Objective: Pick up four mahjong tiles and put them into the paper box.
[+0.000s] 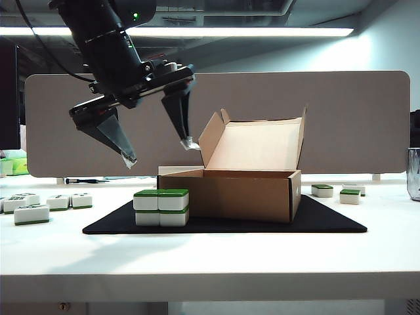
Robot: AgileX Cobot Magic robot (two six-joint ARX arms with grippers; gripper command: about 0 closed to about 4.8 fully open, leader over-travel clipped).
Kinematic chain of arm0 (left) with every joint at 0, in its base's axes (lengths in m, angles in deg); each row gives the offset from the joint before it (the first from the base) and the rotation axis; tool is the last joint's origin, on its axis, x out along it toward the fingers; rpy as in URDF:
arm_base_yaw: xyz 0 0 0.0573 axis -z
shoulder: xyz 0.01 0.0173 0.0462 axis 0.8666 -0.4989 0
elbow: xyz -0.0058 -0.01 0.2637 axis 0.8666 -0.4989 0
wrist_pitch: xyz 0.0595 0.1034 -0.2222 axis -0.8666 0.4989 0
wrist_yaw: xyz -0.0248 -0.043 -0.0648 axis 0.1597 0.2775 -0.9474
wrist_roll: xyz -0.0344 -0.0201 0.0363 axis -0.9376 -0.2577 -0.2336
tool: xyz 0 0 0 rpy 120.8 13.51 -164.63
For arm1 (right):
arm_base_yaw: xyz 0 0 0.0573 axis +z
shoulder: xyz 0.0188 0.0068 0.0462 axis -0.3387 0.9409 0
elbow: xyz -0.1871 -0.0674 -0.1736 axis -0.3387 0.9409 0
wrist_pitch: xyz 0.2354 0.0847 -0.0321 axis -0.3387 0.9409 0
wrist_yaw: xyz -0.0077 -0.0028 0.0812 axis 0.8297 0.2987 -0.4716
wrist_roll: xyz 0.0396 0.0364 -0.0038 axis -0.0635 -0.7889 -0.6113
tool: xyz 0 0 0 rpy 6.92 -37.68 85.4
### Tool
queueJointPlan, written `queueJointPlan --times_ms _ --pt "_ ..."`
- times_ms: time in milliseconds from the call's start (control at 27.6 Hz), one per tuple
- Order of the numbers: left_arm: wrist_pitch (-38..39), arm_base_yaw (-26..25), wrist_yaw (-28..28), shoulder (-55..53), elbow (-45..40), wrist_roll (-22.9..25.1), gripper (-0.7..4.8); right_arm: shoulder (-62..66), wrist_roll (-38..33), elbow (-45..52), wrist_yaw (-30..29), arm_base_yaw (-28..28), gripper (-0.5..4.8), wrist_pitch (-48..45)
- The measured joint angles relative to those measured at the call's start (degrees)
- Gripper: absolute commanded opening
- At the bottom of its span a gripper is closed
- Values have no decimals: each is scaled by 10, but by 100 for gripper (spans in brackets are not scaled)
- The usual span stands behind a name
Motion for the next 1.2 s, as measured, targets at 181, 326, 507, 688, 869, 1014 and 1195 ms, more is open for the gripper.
queueJointPlan --times_ms 181,326,507,688,869,1014,1195 --pt "0 8 11 -6 0 -4 479 0 0 0 0 0 -1 0" --pt "0 14 27 -16 0 -5 479 0 0 0 0 0 -1 0" --pt "0 13 37 -45 0 -5 479 0 0 0 0 0 -1 0" --pt "0 14 38 -63 0 -6 479 0 0 0 0 0 -1 0" --pt "0 13 39 -87 0 -6 479 0 0 0 0 0 -1 0" --pt "-11 14 43 -95 0 -6 479 0 0 0 0 0 -1 0" --pt "-31 17 50 -105 0 -6 479 0 0 0 0 0 -1 0"
